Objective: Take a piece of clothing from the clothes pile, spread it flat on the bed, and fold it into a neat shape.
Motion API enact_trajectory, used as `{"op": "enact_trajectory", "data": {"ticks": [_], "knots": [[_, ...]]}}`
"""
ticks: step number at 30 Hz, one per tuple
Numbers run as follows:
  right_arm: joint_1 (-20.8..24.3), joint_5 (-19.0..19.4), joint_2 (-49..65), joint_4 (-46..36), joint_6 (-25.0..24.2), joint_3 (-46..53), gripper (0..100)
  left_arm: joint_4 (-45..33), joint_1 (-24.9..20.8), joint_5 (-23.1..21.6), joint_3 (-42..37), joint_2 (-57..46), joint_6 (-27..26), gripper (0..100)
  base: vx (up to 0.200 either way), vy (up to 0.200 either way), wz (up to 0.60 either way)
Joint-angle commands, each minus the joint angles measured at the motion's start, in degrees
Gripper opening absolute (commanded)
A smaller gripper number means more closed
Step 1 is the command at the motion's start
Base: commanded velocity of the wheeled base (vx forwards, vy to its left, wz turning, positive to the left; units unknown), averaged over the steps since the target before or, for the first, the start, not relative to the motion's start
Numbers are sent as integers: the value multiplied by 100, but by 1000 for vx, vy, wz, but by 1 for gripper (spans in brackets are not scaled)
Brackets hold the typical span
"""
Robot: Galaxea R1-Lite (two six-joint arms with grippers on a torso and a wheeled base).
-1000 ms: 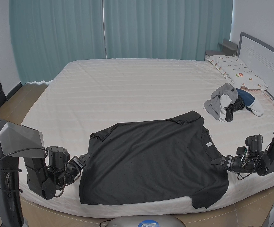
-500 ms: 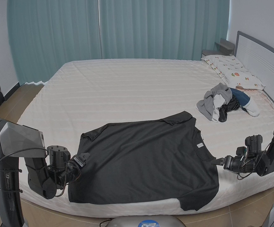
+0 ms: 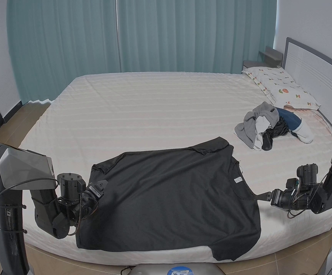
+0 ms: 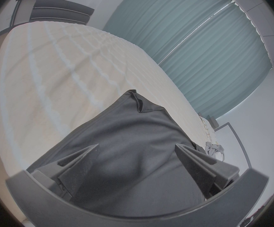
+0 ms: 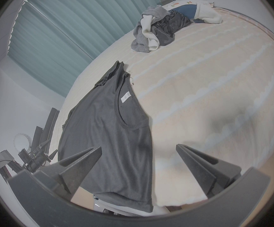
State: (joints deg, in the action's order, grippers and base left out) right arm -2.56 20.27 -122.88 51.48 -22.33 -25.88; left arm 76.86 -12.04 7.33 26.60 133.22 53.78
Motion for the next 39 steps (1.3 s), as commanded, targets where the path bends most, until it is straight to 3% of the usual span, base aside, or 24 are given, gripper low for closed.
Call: {"op": "enact_trajectory", "data": {"ticks": [1, 12, 17, 23, 32, 39], "knots": [[1, 3, 1, 2, 1, 4, 100, 4, 35, 6, 56, -15, 0, 100, 200, 0, 0], [124, 21, -17, 11, -17, 4, 100, -5, 97, 6, 311, 11, 9, 100, 0, 0, 0], [194, 47, -17, 11, -359, -40, 100, -13, 141, 6, 425, -50, 0, 100, 0, 0, 0], [309, 108, -131, 11, -808, -180, 100, -629, 211, -3, 1049, -94, -149, 100, 0, 0, 0], [405, 249, -359, 2, -1397, -532, 100, -2597, 290, 6, 3255, 538, -378, 100, 0, 0, 0], [432, 258, -526, -15, -1432, -611, 100, -2826, 282, 23, 3334, 697, -527, 100, 0, 0, 0]]}}
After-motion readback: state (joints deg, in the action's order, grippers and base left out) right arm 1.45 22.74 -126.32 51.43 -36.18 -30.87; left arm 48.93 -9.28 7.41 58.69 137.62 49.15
